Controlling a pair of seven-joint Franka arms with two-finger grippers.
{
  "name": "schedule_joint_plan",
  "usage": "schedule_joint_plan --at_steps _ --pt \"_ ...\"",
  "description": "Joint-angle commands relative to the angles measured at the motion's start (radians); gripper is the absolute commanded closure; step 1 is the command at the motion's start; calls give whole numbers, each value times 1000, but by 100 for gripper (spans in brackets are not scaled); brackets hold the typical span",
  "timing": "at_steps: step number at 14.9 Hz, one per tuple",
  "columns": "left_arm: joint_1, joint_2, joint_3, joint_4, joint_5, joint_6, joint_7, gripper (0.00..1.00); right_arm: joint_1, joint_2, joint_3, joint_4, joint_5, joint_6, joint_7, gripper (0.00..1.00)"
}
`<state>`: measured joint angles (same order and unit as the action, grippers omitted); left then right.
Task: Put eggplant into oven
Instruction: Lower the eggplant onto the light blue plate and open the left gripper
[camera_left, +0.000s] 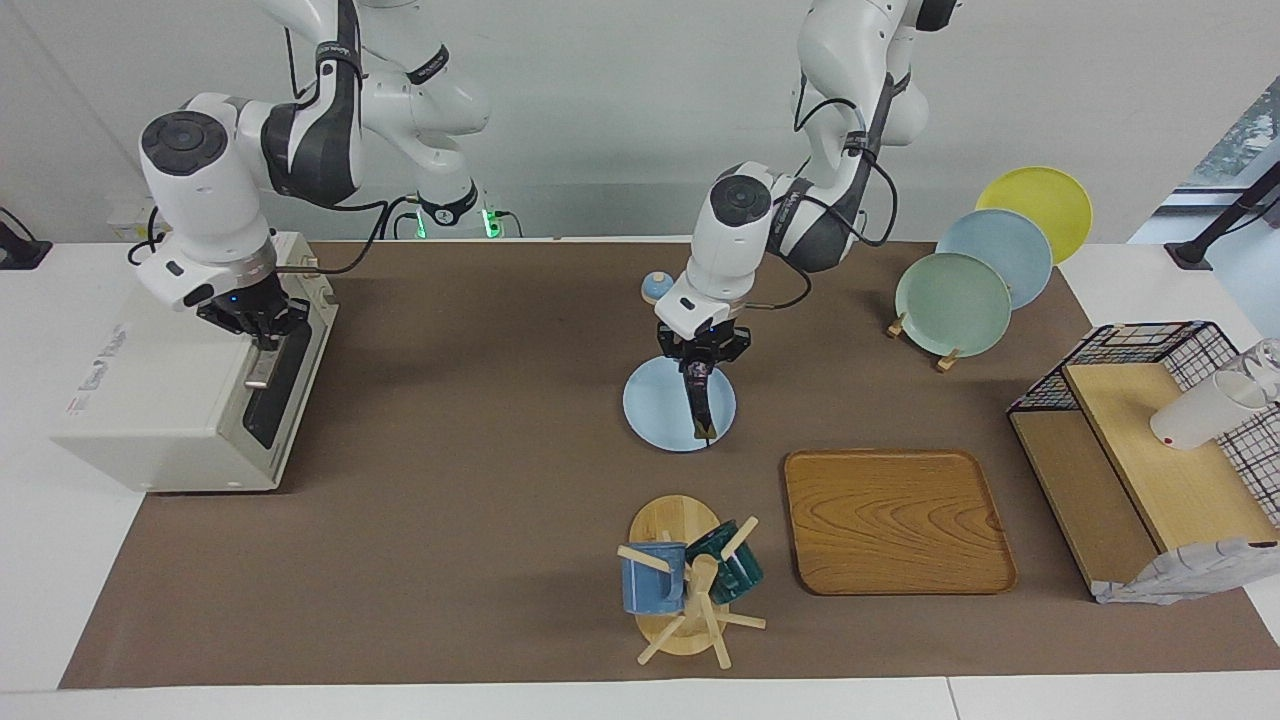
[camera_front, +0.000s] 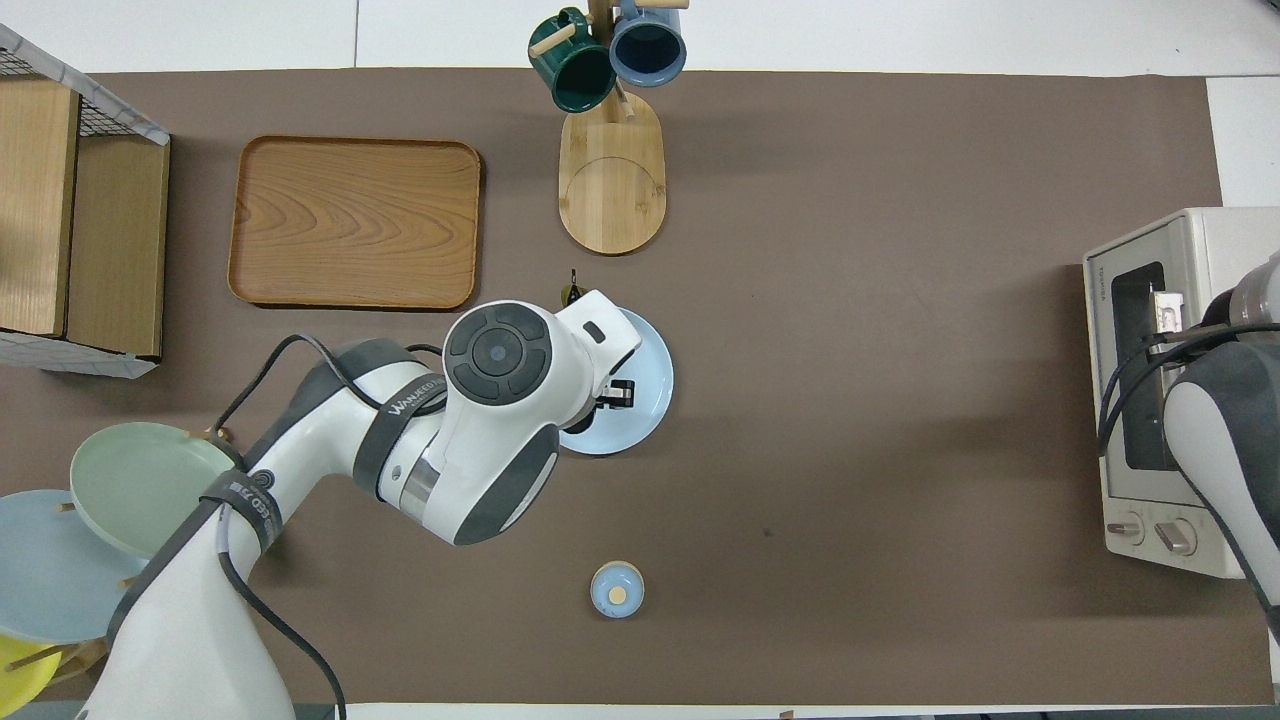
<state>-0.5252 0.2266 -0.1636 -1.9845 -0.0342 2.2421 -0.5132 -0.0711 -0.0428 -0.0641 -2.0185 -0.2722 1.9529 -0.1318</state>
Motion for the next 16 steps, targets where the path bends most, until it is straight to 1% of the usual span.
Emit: schedule_joint_plan --at_steps 1,4,5,6,7,9,11,14,16 --pt "-29 23 19 -36 -16 73 -5 100 -10 -14 7 -29 -16 38 1 100" --pt "-27 33 19 -36 -16 74 4 100 -1 -12 9 -42 -2 47 12 100" --pt "-24 33 21 -34 -16 71 8 91 1 -11 9 -55 1 64 21 100" --pt "-22 33 21 -33 -16 70 8 50 10 -11 9 -58 4 75 23 100" --pt "-19 31 21 -30 -16 64 10 0 23 -11 9 -59 4 80 24 100" --pt "2 16 21 -22 -16 41 13 0 25 1 10 -59 5 92 26 100" --pt "34 -15 21 1 -16 -28 24 0 27 20 17 -72 42 136 37 100" --pt "80 -56 22 42 -16 -117 35 0 43 47 27 -83 56 194 41 100" --pt "141 -90 22 59 -16 -156 38 0 68 75 27 -91 68 239 75 100"
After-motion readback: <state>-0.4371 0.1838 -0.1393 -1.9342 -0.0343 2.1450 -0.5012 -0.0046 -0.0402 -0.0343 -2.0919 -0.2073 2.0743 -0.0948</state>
